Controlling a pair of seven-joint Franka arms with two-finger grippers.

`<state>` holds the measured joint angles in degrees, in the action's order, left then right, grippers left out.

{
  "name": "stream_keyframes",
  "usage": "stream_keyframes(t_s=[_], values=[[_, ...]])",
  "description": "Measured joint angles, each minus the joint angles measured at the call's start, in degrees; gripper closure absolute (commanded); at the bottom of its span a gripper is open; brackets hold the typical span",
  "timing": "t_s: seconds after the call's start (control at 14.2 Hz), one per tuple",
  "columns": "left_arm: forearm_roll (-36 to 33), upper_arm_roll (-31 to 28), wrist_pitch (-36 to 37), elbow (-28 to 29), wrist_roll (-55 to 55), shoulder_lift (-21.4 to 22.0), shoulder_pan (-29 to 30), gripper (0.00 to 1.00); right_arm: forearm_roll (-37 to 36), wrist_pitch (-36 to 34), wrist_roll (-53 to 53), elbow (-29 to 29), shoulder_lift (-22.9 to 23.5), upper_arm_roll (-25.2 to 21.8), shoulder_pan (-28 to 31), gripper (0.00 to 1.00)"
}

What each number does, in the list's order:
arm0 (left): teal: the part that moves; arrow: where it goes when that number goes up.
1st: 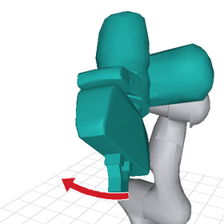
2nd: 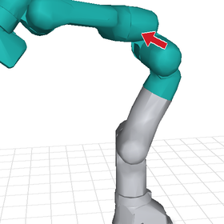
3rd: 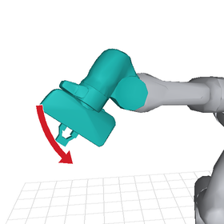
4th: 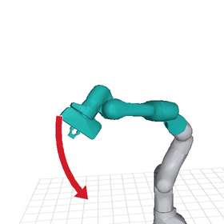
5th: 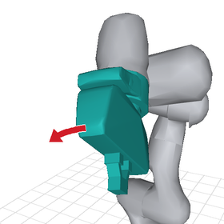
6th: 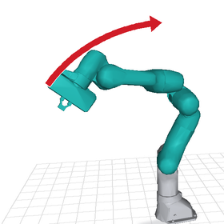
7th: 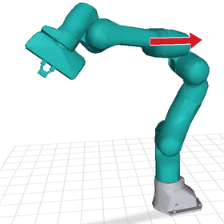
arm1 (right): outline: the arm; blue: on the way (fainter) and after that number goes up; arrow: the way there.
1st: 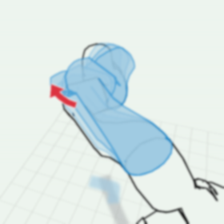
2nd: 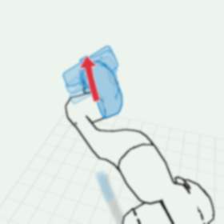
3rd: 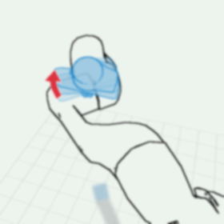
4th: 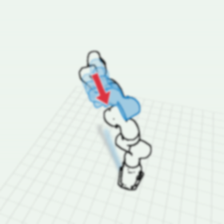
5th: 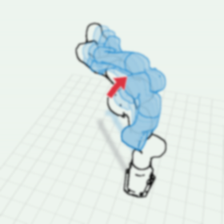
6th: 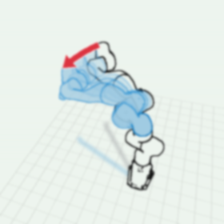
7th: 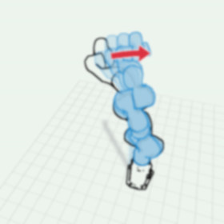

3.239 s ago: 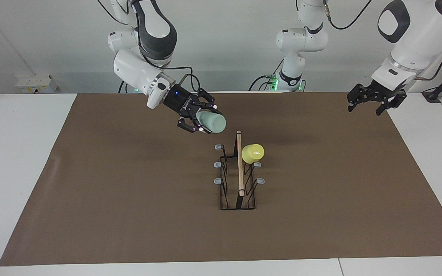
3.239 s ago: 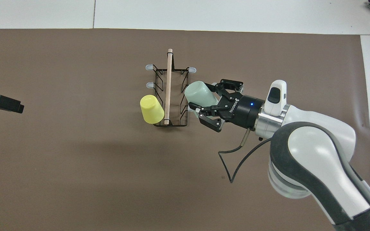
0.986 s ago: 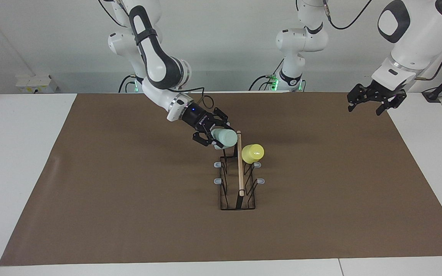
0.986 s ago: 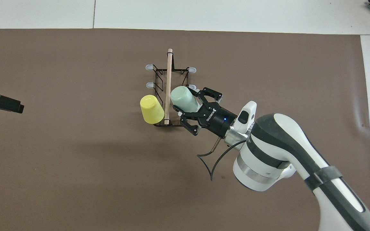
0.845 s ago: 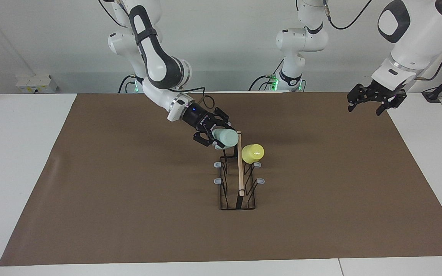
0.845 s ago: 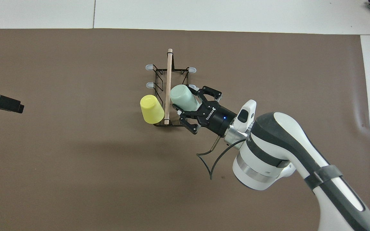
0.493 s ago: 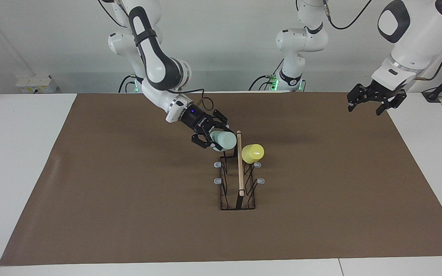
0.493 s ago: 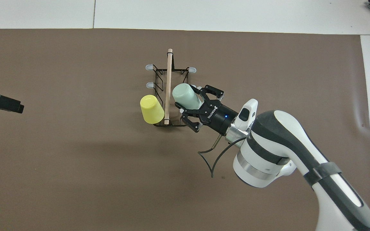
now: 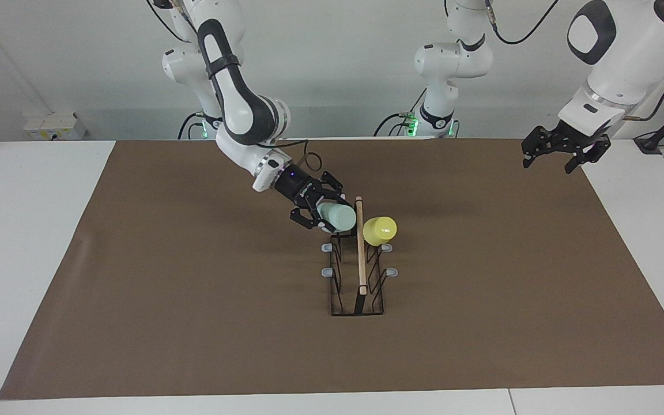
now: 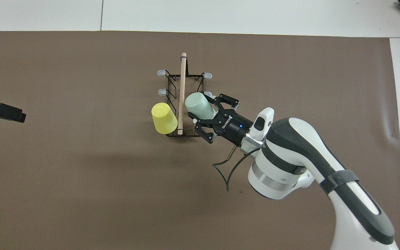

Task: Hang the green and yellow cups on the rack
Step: 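Lower the green cup onto the peg nearest the robot with the right gripper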

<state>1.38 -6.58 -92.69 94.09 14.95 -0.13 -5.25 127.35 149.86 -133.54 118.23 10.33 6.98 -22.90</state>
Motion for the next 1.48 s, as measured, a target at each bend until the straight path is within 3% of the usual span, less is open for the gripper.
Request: stream_keyframes(t_s=[0.28,0.56,1.48], values=[[0.0,0.0,0.0,0.0,0.0,0.0,0.0,0.00,0.6,-0.1,-1.7,1.1,0.1,0.0,0.0,0.95],[0.0,0.0,0.0,0.0,0.0,0.0,0.0,0.00,7.0,-1.4,-6.3,2.1,-0.2,0.2,0.0,0.95],[0.0,0.0,0.0,0.0,0.0,0.0,0.0,0.00,8.8,-11.5,-10.8,11.1,-3.4,-0.1,2.3,0.96]])
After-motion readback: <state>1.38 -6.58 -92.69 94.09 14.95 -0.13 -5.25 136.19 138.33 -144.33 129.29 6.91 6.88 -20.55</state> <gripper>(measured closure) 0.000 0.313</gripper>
